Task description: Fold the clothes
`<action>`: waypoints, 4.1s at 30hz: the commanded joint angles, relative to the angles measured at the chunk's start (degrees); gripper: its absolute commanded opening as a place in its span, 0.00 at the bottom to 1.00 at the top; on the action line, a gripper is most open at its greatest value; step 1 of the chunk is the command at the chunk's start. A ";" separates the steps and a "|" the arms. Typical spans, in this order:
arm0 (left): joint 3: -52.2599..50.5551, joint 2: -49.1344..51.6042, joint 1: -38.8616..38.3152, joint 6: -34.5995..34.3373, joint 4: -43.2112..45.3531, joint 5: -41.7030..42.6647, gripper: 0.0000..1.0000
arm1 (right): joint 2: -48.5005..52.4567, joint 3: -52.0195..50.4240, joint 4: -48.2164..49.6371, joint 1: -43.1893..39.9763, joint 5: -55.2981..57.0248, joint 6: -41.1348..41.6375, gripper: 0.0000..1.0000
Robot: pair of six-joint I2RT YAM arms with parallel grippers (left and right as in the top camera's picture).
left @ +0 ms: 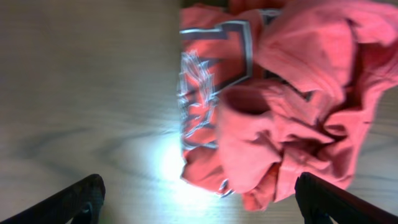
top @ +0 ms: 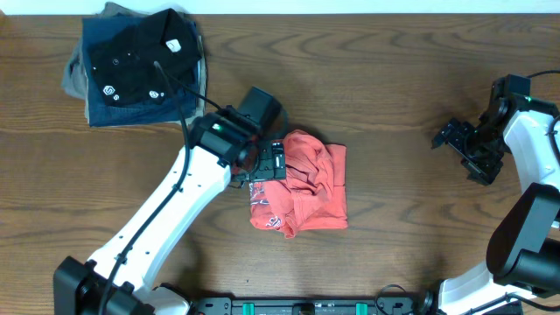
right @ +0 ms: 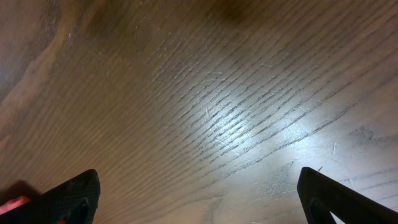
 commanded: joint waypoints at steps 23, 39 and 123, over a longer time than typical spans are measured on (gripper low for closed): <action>-14.01 8.98 -1.86 5.60 22.10 20.48 0.91 | -0.37 0.68 -0.02 -0.15 0.17 -0.70 0.99; -13.46 8.59 -9.88 7.23 25.38 20.02 0.75 | -0.37 0.68 -0.02 -0.15 0.17 -0.70 0.99; -8.59 13.09 1.36 3.58 37.09 28.70 0.38 | -0.37 0.68 -0.02 -0.15 0.17 -0.68 0.99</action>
